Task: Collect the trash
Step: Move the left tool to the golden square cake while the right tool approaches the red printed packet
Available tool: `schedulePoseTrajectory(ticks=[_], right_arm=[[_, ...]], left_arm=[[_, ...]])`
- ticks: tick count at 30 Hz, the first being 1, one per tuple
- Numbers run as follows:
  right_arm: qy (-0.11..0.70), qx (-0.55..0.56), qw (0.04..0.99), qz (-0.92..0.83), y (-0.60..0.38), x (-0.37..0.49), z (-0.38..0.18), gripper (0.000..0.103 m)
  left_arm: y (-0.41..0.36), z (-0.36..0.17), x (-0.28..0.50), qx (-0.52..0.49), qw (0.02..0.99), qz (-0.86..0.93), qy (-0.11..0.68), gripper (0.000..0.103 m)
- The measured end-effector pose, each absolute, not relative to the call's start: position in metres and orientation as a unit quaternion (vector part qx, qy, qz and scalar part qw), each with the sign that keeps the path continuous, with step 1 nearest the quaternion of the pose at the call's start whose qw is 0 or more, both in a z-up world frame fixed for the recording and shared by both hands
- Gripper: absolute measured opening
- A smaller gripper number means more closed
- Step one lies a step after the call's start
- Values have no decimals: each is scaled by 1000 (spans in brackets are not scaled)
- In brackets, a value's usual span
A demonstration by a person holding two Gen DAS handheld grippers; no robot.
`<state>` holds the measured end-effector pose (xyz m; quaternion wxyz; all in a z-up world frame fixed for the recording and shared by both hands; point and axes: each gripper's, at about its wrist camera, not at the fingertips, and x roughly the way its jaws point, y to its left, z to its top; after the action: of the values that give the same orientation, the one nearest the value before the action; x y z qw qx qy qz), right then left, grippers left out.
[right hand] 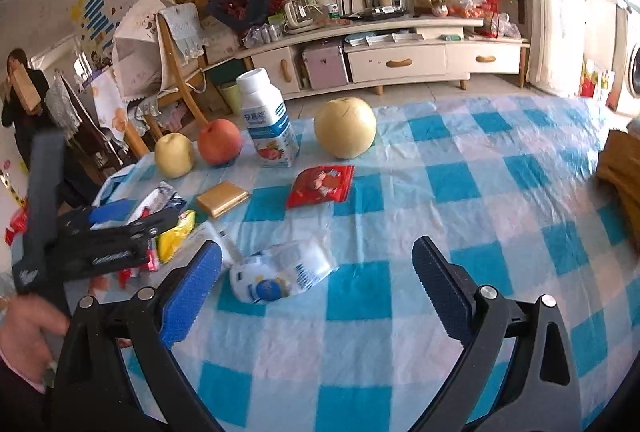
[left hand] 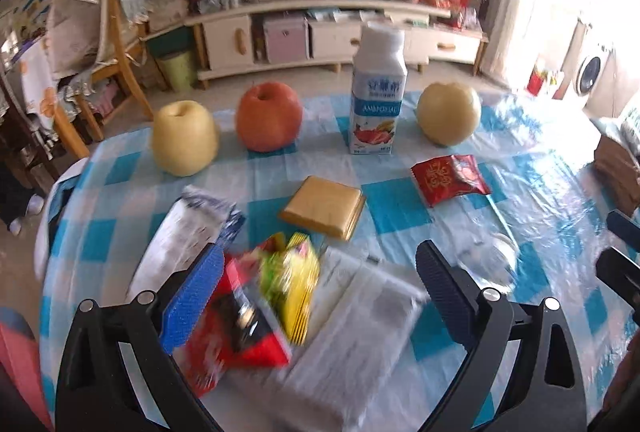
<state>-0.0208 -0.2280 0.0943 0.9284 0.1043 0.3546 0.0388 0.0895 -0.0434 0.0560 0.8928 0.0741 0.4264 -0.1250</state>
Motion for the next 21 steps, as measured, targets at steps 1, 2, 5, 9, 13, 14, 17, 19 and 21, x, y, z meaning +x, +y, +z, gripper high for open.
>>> schedulePoseTrajectory(ticks=[1, 2, 5, 9, 13, 14, 17, 19, 21], right_arm=[[355, 104, 928, 41, -229, -15, 91, 97], [356, 105, 927, 42, -230, -10, 89, 97], [368, 119, 921, 48, -233, 9, 74, 97], [383, 121, 914, 58, -232, 34, 58, 97], [385, 107, 914, 67, -225, 52, 53, 97], [385, 101, 915, 69, -223, 56, 51, 96], [392, 88, 913, 69, -221, 68, 45, 96], [397, 86, 911, 68, -223, 76, 41, 96], [400, 83, 910, 67, -223, 84, 38, 96]], left_arm=[[-48, 51, 98, 79, 889, -122, 433, 96], [-51, 46, 109, 86, 886, -115, 441, 96], [-57, 36, 131, 82, 873, -117, 466, 96], [-61, 24, 149, 81, 860, -117, 490, 95], [-65, 9, 163, 96, 844, -118, 514, 79], [-65, 5, 166, 97, 840, -119, 520, 75], [-65, 1, 169, 99, 841, -120, 519, 71], [-65, 1, 170, 93, 843, -122, 516, 71], [-65, 1, 167, 92, 847, -124, 510, 69]])
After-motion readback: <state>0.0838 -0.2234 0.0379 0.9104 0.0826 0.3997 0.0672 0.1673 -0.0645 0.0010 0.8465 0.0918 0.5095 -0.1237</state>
